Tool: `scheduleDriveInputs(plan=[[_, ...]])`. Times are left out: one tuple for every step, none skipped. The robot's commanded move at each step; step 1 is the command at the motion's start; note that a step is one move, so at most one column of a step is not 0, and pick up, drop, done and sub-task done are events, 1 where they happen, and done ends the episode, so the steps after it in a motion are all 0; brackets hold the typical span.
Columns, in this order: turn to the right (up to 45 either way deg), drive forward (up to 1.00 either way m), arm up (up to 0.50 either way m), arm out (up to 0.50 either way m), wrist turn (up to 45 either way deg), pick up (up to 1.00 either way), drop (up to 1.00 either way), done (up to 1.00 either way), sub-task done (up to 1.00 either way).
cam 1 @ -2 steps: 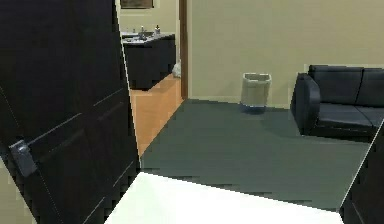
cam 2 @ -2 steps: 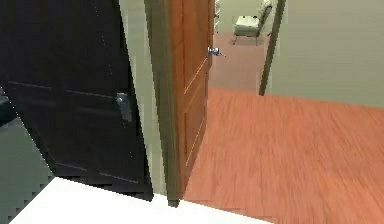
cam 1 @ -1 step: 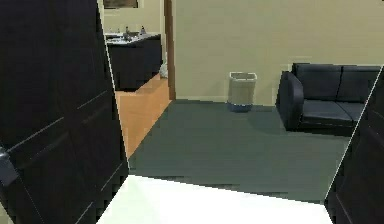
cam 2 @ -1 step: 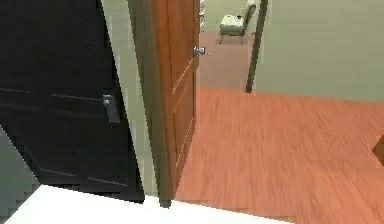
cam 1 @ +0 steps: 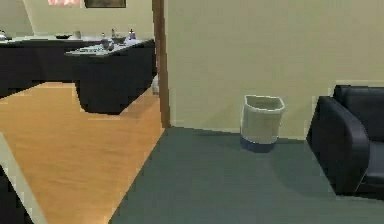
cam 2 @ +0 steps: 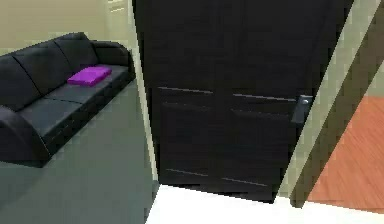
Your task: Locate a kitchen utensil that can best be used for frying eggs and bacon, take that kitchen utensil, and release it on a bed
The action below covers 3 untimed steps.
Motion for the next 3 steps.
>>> scheduleDriveInputs(plan=[[0.0,0.65,0.0,0.0,0.0,0.0,0.0,0.0,0.0],[-30.0,0.0,0.0,0.0,0.0,0.0,0.0,0.0,0.0],[0.0,1.0,0.0,0.0,0.0,0.0,0.0,0.0,0.0]])
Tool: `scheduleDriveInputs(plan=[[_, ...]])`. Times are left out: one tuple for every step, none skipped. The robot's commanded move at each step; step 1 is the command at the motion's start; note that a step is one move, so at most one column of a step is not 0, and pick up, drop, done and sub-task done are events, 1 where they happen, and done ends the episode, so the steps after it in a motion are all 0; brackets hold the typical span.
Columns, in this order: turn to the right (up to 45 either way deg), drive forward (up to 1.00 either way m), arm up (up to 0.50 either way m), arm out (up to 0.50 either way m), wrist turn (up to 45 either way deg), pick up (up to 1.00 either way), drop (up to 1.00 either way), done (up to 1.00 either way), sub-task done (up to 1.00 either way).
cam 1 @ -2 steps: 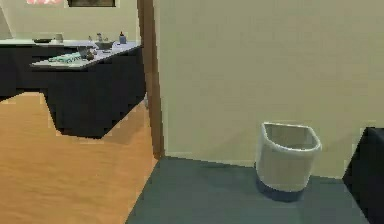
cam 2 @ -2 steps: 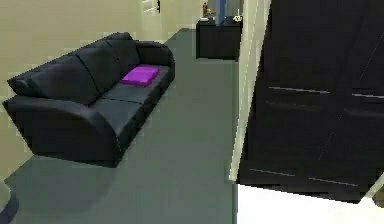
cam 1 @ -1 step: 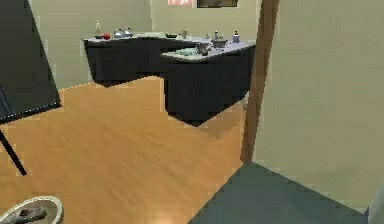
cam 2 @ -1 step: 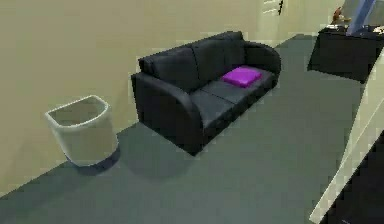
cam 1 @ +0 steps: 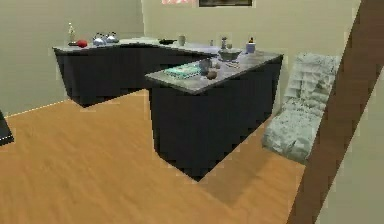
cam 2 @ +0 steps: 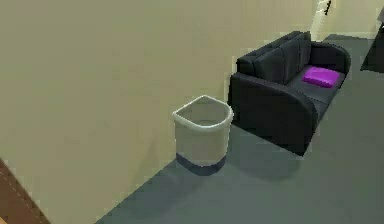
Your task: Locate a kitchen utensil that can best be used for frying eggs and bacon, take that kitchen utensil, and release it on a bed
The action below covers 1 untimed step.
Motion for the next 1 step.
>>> scheduleDriveInputs(plan=[[-9.0,0.0,0.0,0.0,0.0,0.0,0.0,0.0,0.0]])
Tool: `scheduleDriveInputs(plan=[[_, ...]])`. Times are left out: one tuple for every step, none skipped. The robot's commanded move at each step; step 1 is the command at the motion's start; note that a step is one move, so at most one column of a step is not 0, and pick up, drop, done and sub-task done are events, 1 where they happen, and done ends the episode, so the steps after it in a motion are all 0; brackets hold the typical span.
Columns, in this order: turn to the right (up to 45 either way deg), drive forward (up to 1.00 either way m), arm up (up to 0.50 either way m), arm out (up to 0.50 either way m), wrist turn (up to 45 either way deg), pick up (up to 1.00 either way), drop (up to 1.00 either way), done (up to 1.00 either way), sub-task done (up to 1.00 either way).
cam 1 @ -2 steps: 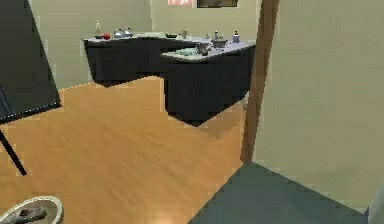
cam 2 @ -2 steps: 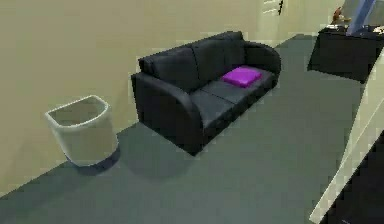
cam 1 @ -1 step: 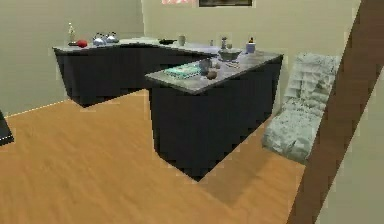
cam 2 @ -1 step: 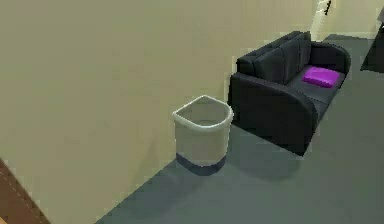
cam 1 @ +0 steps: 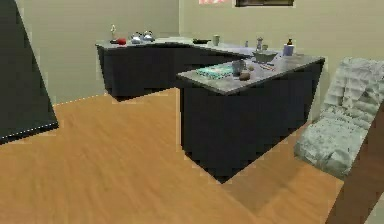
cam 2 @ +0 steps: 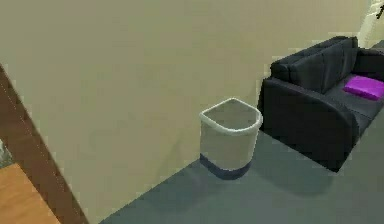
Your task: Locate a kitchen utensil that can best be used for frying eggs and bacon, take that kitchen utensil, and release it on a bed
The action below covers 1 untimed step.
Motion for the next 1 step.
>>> scheduleDriveInputs(plan=[[0.0,0.25,0.0,0.0,0.0,0.0,0.0,0.0,0.0]])
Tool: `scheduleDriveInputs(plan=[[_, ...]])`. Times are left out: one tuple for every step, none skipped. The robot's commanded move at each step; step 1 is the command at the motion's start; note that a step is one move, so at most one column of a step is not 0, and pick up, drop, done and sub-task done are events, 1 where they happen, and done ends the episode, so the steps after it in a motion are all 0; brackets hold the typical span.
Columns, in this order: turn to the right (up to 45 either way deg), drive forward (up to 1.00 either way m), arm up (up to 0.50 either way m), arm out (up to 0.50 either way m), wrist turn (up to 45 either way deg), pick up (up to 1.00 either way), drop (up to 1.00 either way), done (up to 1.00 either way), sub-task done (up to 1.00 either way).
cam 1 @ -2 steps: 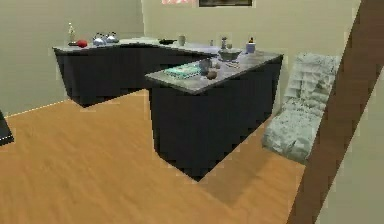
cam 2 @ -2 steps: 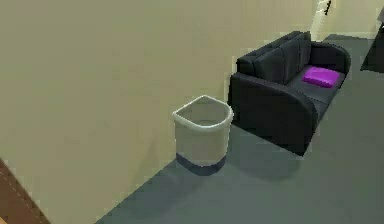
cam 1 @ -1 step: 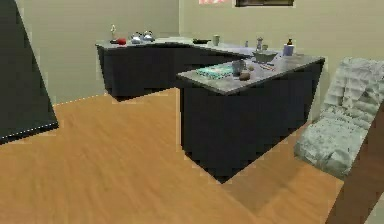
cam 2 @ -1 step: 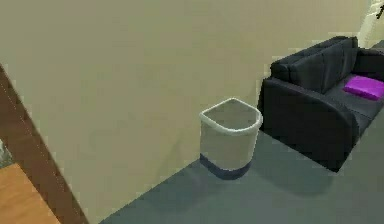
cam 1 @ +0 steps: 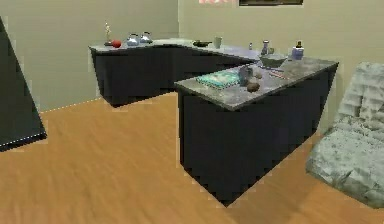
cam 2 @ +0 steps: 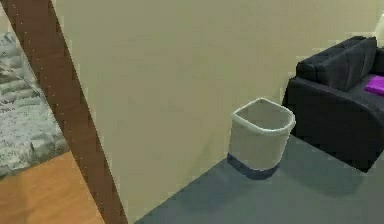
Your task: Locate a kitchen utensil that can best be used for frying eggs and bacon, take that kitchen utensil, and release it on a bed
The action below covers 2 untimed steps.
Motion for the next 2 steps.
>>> scheduleDriveInputs(plan=[[-27.0,0.0,0.0,0.0,0.0,0.0,0.0,0.0,0.0],[0.0,1.0,0.0,0.0,0.0,0.0,0.0,0.0,0.0]])
